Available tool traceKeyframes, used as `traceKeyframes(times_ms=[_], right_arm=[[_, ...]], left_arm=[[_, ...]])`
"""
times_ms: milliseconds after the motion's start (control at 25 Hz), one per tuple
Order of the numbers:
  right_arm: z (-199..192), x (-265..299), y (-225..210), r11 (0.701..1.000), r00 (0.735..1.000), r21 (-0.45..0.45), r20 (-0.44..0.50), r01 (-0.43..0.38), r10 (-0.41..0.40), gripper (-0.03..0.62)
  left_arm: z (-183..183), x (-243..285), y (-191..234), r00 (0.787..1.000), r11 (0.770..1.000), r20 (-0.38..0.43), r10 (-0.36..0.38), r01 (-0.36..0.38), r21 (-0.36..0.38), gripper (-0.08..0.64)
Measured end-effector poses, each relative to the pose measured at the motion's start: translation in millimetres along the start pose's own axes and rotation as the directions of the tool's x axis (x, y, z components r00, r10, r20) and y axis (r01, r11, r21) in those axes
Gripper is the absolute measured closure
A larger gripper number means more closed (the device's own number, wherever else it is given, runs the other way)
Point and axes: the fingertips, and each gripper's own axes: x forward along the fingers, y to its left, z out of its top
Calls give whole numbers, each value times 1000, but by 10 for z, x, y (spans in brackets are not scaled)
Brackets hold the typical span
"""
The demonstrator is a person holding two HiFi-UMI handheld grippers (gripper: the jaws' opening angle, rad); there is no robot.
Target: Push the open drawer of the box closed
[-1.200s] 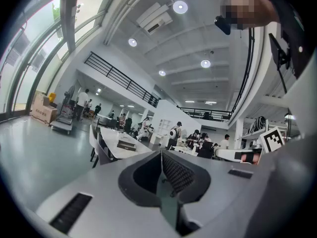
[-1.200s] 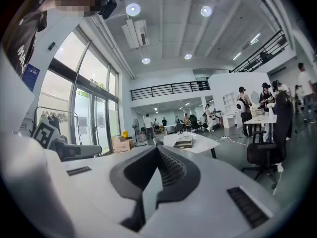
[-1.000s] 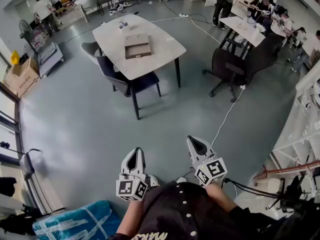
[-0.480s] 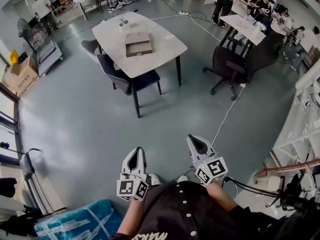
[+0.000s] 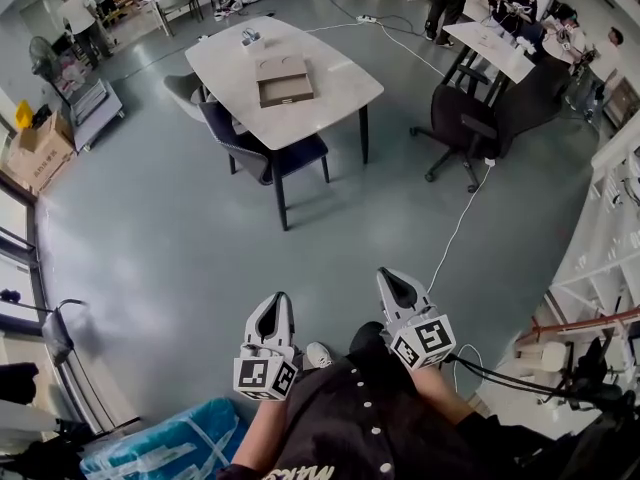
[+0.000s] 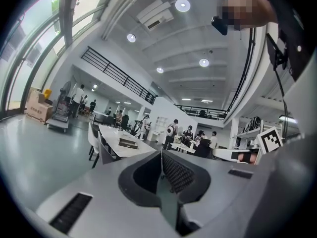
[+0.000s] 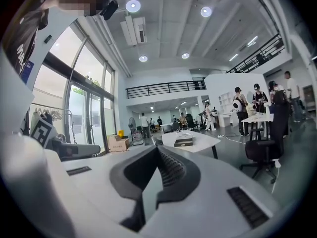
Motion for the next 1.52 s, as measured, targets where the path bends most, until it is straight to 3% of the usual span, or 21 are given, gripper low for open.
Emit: traceKeyframes(times_ms=[320,640,1080,1520], right_arm=[[-44,156,0,999,999,12,-2,39,-39,595],[35,583,-149,999,1000,17,2,29,-29,595],[321,1600,-614,1000,999,28,33,6,-7,595],[453,2466,-1169,999,1000,37,1,-26,26,595]], left_arm=[[18,97,183,1000,1000,-13,-11,11,-13,541],[130,426,406,1000,1000,-2,9,-9,-13,541],[390,1323,769,1000,1000,1,25,-25,1,541],[593,2250,1028,999,999,3,44,-44,-5,541]])
